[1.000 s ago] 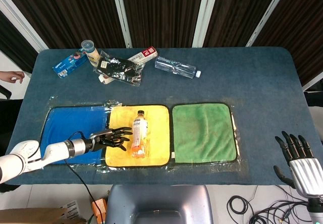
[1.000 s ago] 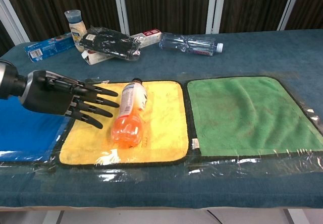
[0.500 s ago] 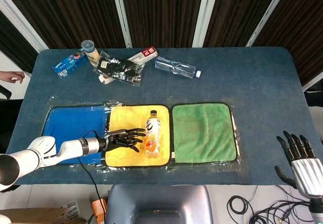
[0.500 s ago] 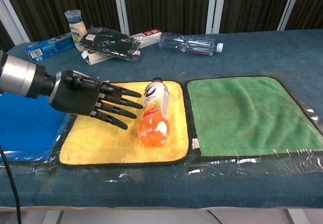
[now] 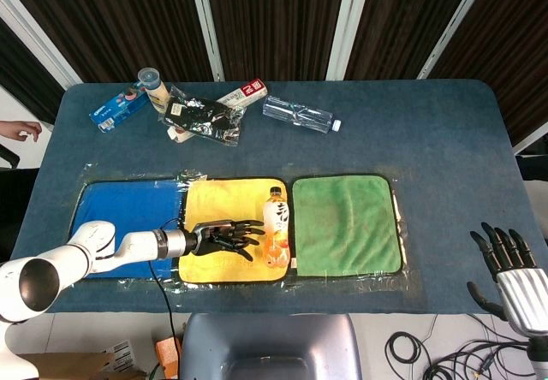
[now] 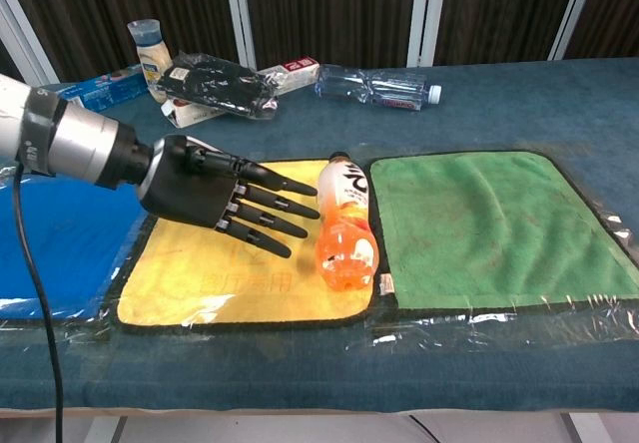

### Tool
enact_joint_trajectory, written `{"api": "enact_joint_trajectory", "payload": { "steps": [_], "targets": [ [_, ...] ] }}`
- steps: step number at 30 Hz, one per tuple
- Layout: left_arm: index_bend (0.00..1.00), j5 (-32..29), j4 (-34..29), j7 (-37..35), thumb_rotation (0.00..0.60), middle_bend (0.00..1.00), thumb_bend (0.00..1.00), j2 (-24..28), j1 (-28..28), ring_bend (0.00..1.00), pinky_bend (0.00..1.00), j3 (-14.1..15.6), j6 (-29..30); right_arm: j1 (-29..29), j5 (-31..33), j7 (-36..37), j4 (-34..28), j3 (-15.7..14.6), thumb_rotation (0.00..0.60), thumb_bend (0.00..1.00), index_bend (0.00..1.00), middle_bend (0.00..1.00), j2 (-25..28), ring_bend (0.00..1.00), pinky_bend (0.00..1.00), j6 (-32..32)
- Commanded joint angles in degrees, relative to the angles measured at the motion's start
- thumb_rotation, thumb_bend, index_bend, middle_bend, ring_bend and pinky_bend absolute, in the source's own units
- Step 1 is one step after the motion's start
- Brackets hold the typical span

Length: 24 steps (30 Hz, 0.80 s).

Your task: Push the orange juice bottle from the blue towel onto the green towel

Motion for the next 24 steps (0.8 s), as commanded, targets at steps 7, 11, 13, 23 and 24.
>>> {"api": "enact_joint_trajectory", "payload": {
  "steps": [7, 11, 13, 23, 24],
  "targets": [
    [0.00, -0.74, 3.09, -3.69, 0.600, 0.01, 0.52, -2.28, -1.75, 0.05, 0.33, 0.41, 0.26, -0.31, 0.06, 1.96, 0.36, 0.05, 0.600, 0.26, 0.00, 0.00, 0.59, 0.00, 0.00, 0.83],
    [0.00, 0.51, 5.04, -6.29, 0.600, 0.00, 0.52, -3.52, -2.50, 0.04, 0.33, 1.11, 2.13, -0.29, -0.08, 2.59, 0.52, 0.03, 0.600, 0.26, 0.00, 0.00, 0.73, 0.00, 0.00, 0.94],
    [0.00, 0.88, 6.03, -7.70, 0.600, 0.00, 0.52, -4.19, -2.91, 0.04, 0.33, 1.36, 2.89, -0.25, -0.12, 2.80, 0.59, -0.01, 0.600, 0.26, 0.00, 0.00, 0.81, 0.00, 0.00, 0.85],
    [0.00, 1.59, 9.39, -11.36, 0.600, 0.00, 0.52, -7.42, -5.86, 0.04, 0.31, 1.93, 3.04, -1.01, -0.92, 5.55, 1.36, -0.22, 0.600, 0.26, 0.00, 0.00, 1.53, 0.00, 0.00, 2.85],
    [0.00, 1.50, 9.90, -11.75, 0.600, 0.00, 0.52, -7.92, -6.09, 0.04, 0.31, 1.88, 2.98, -1.06, -1.04, 5.83, 1.50, -0.27, 0.600, 0.26, 0.00, 0.00, 1.58, 0.00, 0.00, 2.98]
  ]
}}
